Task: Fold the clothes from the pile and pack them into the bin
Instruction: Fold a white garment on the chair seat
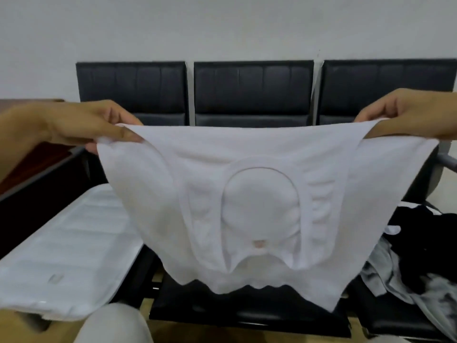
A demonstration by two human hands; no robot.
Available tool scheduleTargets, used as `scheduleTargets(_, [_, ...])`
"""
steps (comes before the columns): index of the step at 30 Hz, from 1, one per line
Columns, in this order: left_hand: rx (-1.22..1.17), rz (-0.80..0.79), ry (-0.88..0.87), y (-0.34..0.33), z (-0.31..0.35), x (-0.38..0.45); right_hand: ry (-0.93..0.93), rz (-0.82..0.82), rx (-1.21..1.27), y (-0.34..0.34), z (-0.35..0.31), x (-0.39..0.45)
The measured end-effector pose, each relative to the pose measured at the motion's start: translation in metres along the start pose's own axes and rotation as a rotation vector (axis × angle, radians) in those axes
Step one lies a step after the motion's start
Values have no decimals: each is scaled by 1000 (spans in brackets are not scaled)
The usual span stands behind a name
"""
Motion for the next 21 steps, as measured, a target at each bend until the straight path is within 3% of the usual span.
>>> scheduleTargets(5, [-29, -78, 156, -31, -55, 68, -170, -149, 114, -41, 70, 55])
scheduleTargets(10, [333, 35, 79, -98, -128, 161, -335, -379, -209, -101, 150, 113])
scheduleTargets(13, [395, 133, 34, -127, -153, 205, -291, -209, -453, -137, 198, 149])
scheduleTargets(21, [356, 381, 12, -136, -151, 257, -289, 162, -729, -167, 244, 187])
Point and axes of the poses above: each hand's wrist, its own x-axis towards the middle knuckle, its own y-axis out of the back of the hand, z = x × y, the point moved 1 cm from there along x, towards the middle knuckle, and after that the axes turned 7 degrees about y, right-handed, at the moved point
